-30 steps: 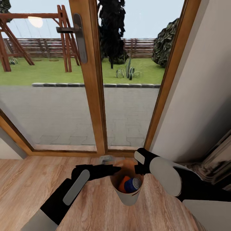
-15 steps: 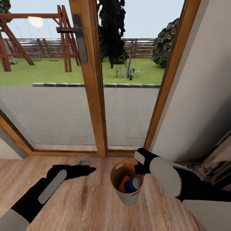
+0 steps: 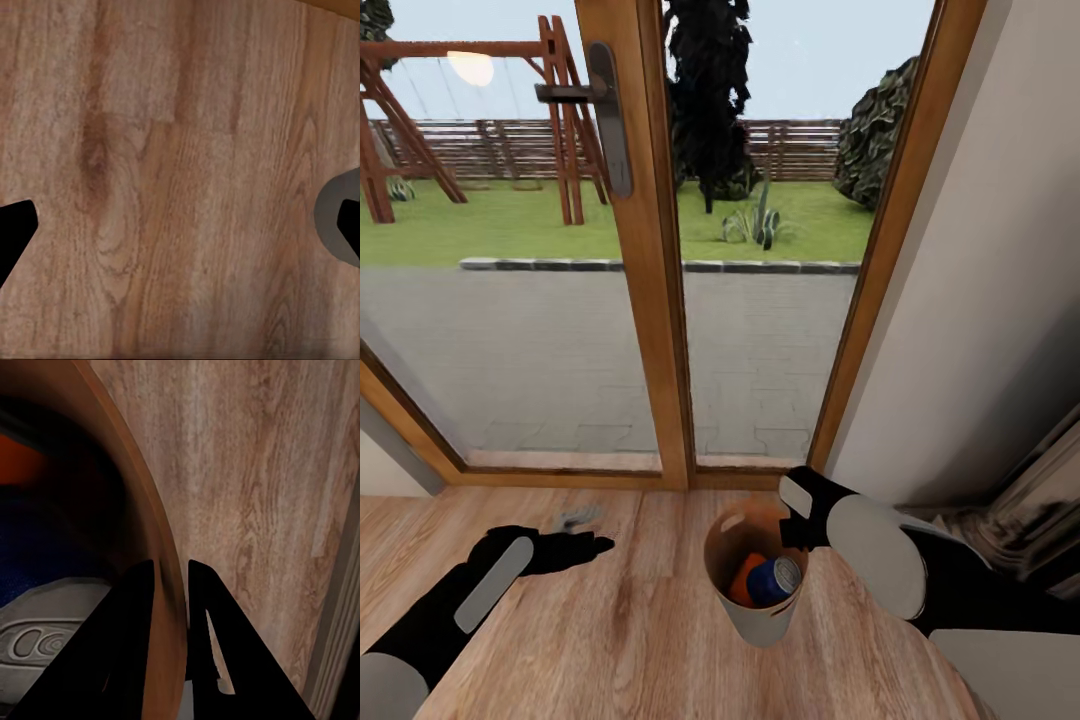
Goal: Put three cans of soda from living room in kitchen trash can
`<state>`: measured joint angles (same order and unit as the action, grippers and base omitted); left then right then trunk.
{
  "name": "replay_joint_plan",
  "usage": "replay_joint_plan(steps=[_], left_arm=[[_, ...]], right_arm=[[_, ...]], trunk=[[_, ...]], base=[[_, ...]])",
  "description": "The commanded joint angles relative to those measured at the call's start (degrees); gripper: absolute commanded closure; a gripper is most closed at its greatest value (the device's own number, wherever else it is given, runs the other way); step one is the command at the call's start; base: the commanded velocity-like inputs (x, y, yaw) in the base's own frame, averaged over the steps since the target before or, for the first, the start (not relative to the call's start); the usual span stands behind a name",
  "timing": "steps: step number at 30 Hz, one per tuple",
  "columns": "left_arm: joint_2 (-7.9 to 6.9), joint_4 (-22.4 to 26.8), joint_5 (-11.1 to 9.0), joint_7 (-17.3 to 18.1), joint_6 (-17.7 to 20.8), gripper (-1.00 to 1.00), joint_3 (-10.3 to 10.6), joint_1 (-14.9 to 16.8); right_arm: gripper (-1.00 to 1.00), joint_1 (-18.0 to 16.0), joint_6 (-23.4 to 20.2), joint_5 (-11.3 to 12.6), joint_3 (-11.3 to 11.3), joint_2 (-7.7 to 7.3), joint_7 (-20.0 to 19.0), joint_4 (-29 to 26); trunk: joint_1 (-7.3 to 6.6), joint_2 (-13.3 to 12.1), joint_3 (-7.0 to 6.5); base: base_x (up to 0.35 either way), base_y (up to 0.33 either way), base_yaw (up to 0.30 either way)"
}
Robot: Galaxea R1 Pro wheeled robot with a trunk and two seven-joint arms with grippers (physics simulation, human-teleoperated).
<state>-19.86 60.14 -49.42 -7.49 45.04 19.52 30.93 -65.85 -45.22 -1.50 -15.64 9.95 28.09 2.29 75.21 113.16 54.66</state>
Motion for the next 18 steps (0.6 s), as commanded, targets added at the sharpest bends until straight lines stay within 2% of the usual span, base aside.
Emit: replay_joint_plan(steps=[1,4,5,10,13,18], left_arm=[[-0.02,-0.71,-0.05,0.02,-0.07,-1.00,-0.04,-0.01],[-0.02,-2.97,-0.10,0.04,-0.26,-1.00,-0.12,-0.02],[0.04,-3.96,-0.07,0.03,-0.42,-1.00,-0.13,-0.01],[0.36,-6.52,-0.07,0.02,-1.45,-1.00,-0.09,-0.02],[0.47,-7.46,0.01,0.02,-2.28,-1.00,-0.05,-0.01],[0.62,-9.37,0.09,0.02,-3.96,-1.00,0.05,0.00]], right_arm=[[1.00,0.11,0.21,0.47,-0.43,-0.32,-0.13,0.01],[1.00,0.88,0.46,0.43,-0.44,-1.93,-0.54,-0.06],[1.00,1.38,0.66,0.40,-0.44,-2.99,-1.20,-0.14],[1.00,2.83,1.86,0.29,-0.33,-6.40,-4.71,-0.17],[1.00,3.66,2.21,-0.47,-0.30,-7.19,-5.73,-0.18],[1.00,5.45,4.75,-3.48,-0.34,-8.17,-6.54,-0.17]], trunk=[[0.00,0.00,-0.01],[0.00,0.00,-0.01],[0.00,0.00,-0.01],[0.00,0.00,-0.01],[0.00,0.00,-0.01],[0.00,0.00,-0.01]], base=[[0.000,0.000,0.000],[0.000,0.000,0.000],[0.000,0.000,0.000],[0.000,0.000,0.000],[0.000,0.000,0.000],[0.000,0.000,0.000]])
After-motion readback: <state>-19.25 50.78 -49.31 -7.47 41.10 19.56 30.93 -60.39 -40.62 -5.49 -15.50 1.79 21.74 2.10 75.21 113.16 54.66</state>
